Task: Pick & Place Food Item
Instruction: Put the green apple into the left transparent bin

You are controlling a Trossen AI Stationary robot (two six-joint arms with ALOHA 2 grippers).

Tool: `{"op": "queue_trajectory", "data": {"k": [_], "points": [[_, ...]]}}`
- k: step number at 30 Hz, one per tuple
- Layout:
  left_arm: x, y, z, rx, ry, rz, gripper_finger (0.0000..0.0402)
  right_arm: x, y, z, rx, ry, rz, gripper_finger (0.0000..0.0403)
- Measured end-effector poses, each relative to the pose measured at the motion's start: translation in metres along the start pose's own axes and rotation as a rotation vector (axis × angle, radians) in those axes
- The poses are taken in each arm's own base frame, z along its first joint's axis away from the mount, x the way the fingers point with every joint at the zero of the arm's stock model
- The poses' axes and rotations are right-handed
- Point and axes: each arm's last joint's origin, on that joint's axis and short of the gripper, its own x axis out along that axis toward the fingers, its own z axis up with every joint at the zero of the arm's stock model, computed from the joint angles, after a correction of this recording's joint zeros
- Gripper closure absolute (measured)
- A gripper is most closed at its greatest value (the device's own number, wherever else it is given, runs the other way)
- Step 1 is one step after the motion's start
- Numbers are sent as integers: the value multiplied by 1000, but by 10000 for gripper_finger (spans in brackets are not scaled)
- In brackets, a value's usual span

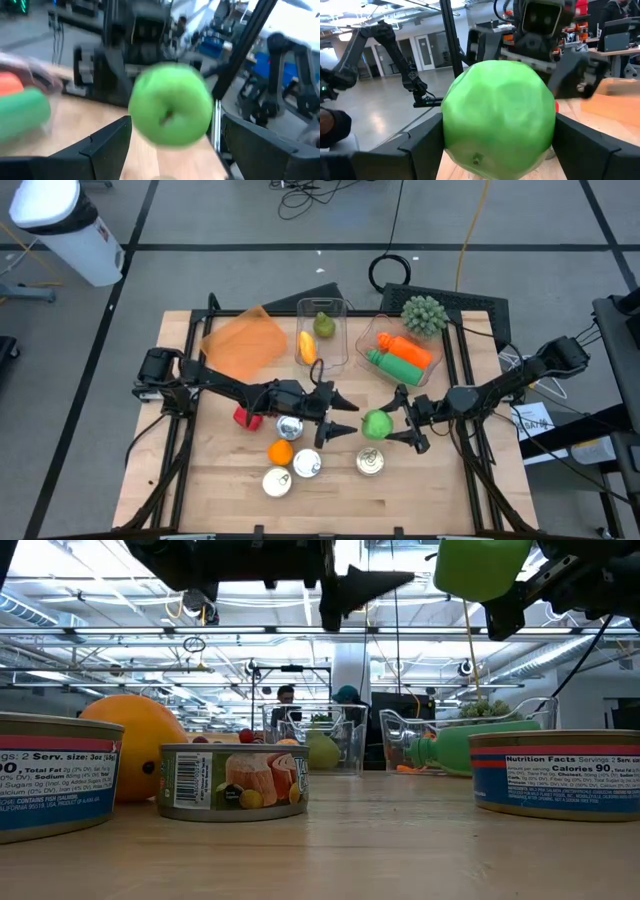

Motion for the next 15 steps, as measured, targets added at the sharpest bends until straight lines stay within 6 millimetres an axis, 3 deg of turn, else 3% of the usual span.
{"op": "queue_trajectory", "data": {"k": [8, 15], "points": [[16, 8, -3, -19, 20, -53, 83, 0, 0, 0, 10, 0, 1, 99], [15, 12, -1, -27, 28, -80, 144, 0, 1, 0, 10, 5, 28, 97]]}}
